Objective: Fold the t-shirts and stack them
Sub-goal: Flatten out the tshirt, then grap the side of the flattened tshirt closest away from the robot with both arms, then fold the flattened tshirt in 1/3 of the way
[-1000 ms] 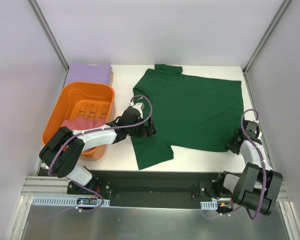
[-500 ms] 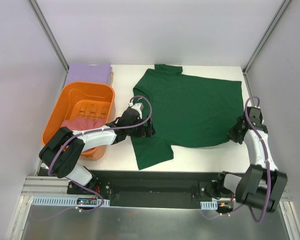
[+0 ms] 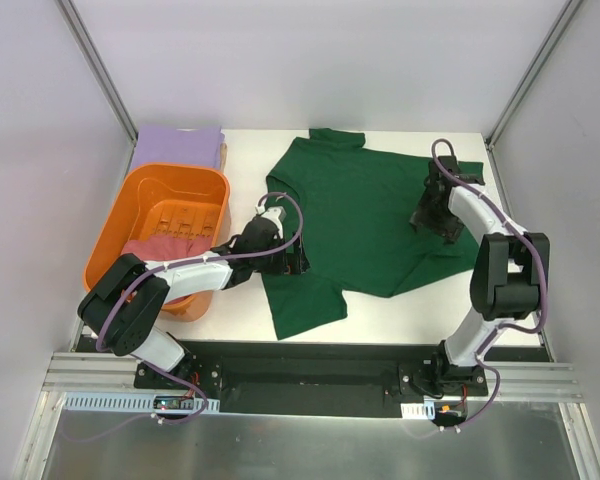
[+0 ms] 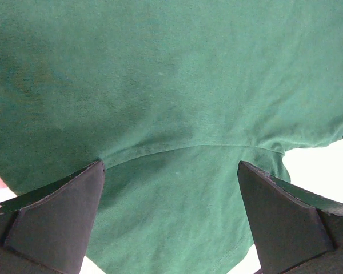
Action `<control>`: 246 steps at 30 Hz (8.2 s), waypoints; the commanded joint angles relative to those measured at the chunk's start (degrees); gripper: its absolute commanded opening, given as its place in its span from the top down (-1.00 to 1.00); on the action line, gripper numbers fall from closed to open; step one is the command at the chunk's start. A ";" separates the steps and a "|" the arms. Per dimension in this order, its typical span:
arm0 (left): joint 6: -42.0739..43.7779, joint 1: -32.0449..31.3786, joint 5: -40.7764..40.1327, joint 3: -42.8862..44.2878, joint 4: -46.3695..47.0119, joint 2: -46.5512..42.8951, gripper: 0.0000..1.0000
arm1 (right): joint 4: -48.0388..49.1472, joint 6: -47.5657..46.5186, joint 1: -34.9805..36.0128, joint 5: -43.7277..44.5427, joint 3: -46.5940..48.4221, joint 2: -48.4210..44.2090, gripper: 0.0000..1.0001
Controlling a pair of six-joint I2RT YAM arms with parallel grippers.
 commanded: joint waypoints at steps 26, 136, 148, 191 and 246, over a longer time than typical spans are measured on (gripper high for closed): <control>0.18 1.69 0.05 0.40 1.57 0.56 -0.98 | 16.76 3.32 -12.34 -7.78 -16.47 -6.82 -0.25; -4.40 -18.79 -16.30 14.89 -29.81 -13.60 1.00 | -2.49 -6.17 -20.52 -6.29 -35.81 -51.22 0.98; 4.57 -8.42 -13.92 29.12 -27.43 -1.74 1.00 | -1.96 -7.23 -20.43 -5.58 -25.18 -39.26 0.98; 14.24 7.32 -13.06 70.54 -33.85 32.21 -0.98 | 1.29 -8.01 -20.26 5.58 6.91 -4.96 -0.28; -13.63 -20.00 -9.96 0.56 -29.01 -16.58 -0.98 | 10.25 -12.85 -13.75 -24.03 -40.19 -40.91 -0.92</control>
